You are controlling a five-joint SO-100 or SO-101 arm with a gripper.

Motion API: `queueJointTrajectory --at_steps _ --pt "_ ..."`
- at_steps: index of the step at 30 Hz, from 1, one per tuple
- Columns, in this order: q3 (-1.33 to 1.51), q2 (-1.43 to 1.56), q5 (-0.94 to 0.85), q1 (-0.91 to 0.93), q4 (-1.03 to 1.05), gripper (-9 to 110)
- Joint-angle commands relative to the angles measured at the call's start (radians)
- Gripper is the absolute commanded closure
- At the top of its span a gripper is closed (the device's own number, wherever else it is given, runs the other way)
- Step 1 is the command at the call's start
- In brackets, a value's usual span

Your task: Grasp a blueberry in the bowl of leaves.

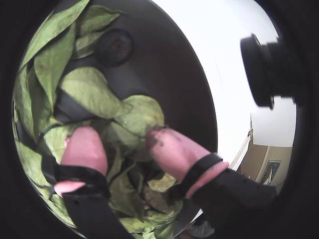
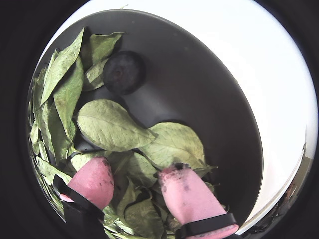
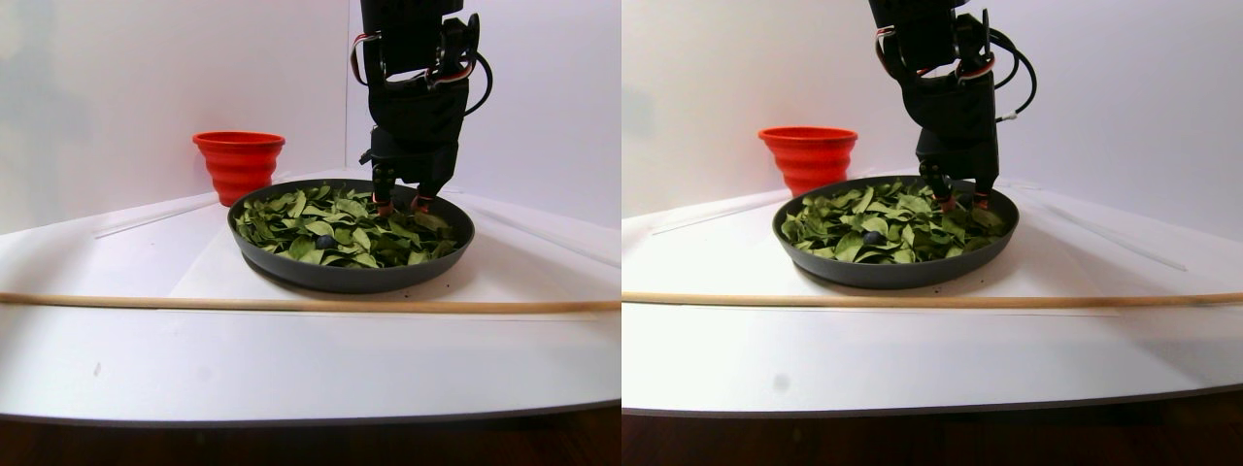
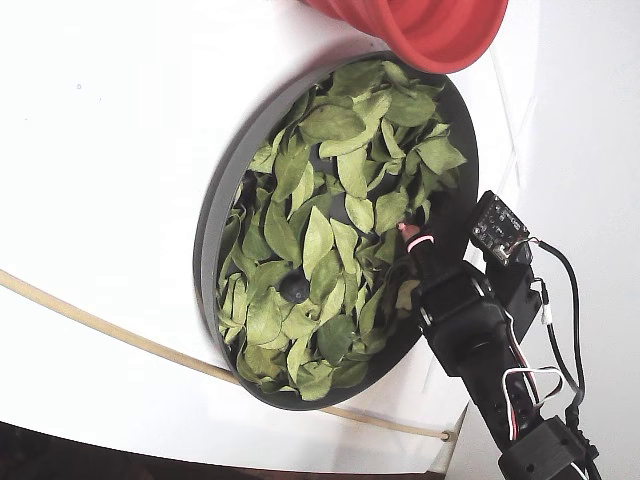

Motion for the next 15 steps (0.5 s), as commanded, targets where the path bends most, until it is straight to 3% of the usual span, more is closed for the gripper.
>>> queueJointTrajectory --at_steps 1,15 --pt "0.112 0.25 -0.043 -0.002 0.067 83" --pt "0.112 0.255 -0.037 -0.003 0.067 83"
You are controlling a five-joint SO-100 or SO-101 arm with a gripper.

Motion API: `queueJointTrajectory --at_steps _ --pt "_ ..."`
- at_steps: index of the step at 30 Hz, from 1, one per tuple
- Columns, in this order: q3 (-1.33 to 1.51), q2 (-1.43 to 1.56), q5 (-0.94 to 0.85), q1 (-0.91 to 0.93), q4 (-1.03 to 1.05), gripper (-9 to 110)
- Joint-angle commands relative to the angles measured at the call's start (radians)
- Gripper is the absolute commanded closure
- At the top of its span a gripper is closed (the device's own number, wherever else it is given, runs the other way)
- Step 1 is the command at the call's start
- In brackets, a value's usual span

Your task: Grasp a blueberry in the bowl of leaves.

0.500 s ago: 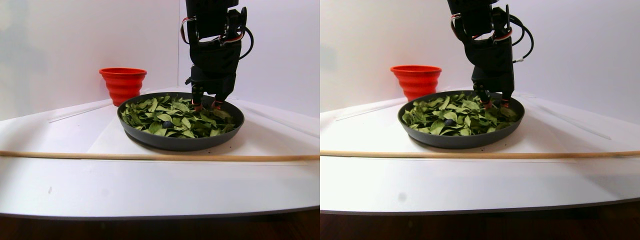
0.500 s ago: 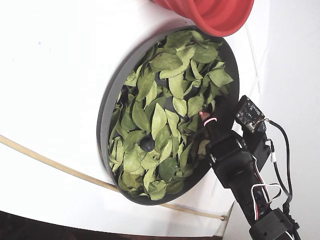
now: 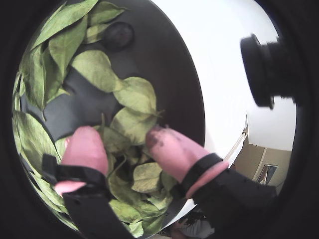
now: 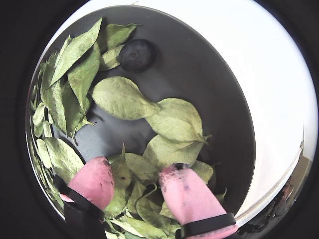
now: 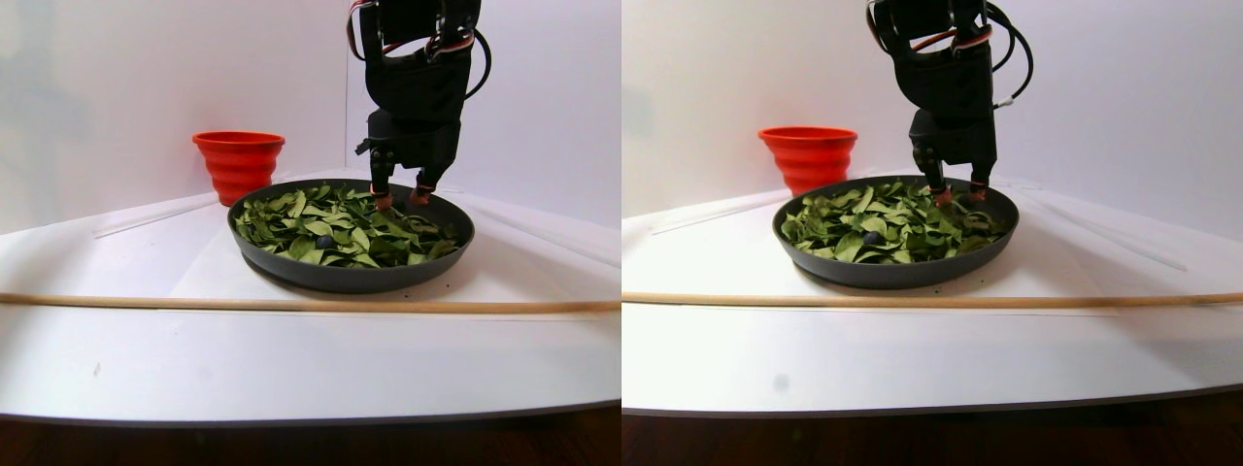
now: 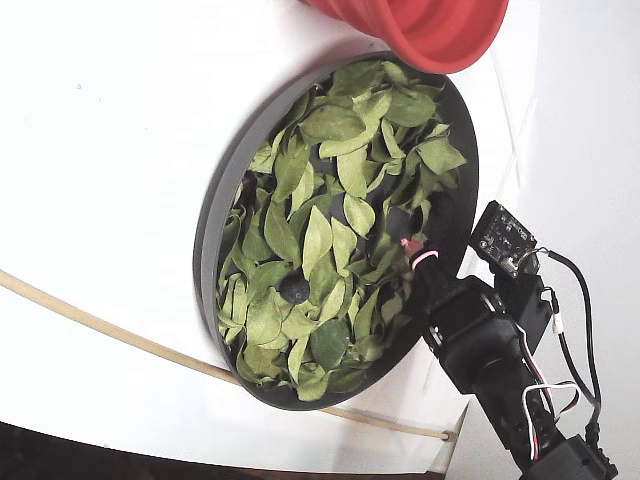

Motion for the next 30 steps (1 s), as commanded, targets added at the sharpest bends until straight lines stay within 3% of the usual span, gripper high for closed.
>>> queueJointTrajectory --at_steps 1,30 --pt "-0.012 0.112 0.005 0.003 -0.002 83" --pt "-0.153 -0.038 0.124 0.023 -0.064 83"
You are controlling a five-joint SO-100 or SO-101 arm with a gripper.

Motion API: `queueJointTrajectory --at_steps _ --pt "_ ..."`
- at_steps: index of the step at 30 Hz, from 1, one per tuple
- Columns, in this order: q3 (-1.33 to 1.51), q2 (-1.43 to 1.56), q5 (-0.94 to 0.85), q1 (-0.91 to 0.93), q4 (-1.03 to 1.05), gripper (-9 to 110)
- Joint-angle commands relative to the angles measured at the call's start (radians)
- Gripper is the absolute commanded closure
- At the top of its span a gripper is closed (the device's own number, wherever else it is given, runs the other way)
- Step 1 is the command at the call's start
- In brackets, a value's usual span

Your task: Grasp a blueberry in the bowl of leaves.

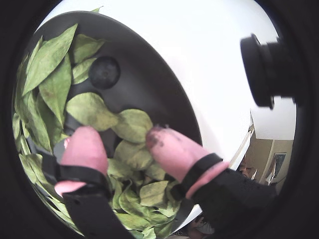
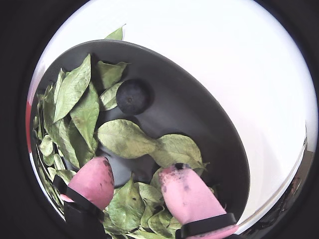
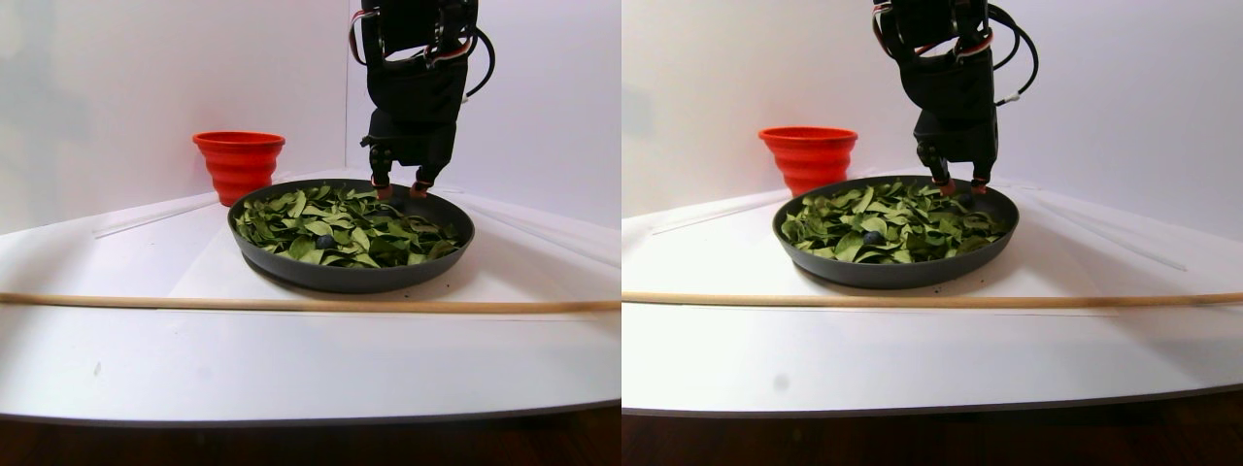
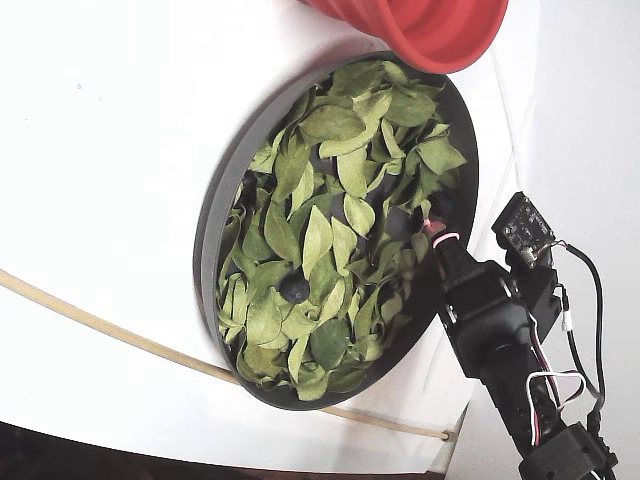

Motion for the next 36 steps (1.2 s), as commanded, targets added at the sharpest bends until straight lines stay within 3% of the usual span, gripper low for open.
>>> queueJointTrajectory --at_steps 1,36 --pt "-0.069 0.014 0.012 0.023 -0.021 83" --pt "-0.258 -0.124 0.137 0.034 -0.017 80"
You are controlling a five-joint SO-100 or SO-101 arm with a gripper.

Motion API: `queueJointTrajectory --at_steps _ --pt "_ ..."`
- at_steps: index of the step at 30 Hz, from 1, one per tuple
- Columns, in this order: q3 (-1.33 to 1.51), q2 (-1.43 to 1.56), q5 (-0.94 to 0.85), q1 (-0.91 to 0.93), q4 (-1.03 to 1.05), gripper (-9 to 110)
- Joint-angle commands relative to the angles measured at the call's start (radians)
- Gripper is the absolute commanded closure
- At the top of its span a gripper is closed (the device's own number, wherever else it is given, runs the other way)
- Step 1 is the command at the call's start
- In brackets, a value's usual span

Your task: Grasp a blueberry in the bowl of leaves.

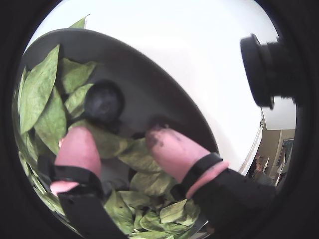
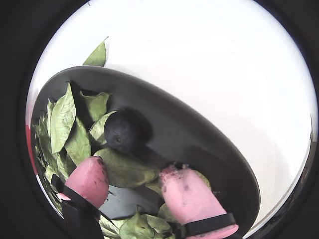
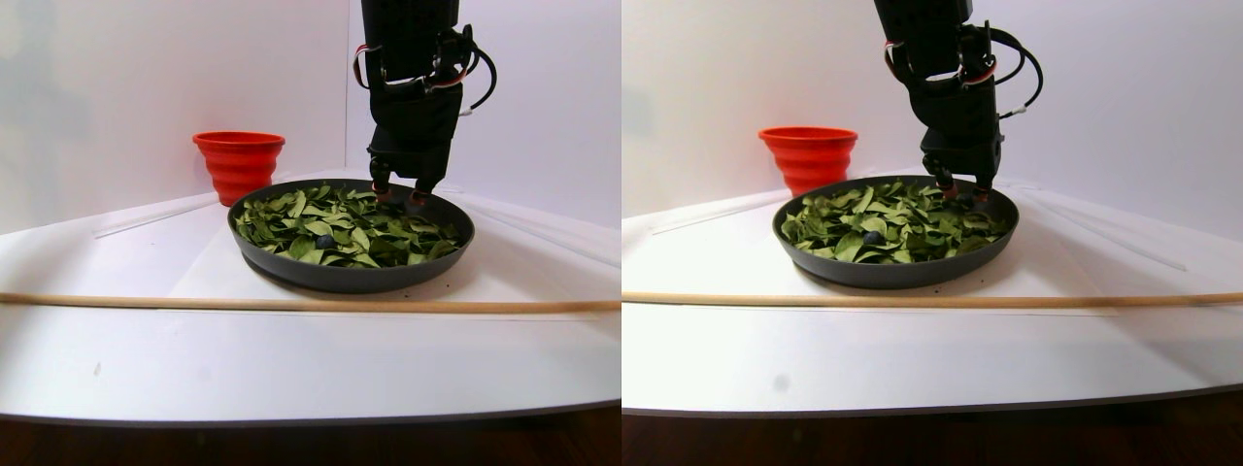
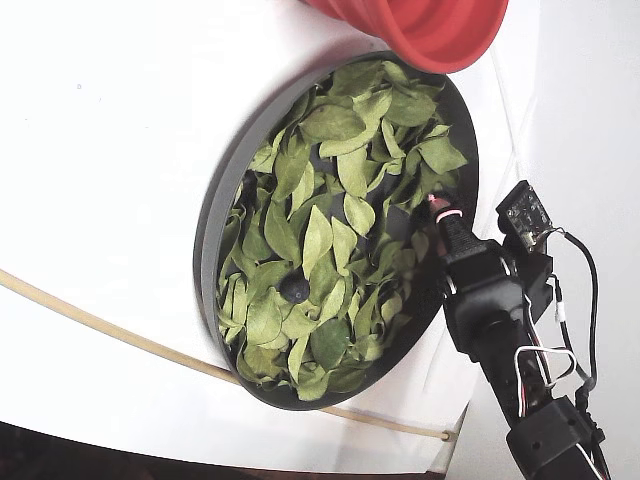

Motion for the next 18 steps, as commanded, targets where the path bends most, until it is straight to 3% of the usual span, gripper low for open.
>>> queueJointTrajectory --at_steps 1,18 --pt "-0.074 0.02 0.006 0.034 -0.012 80" --pt "-0.133 -0.038 0.015 0.038 -0.009 80"
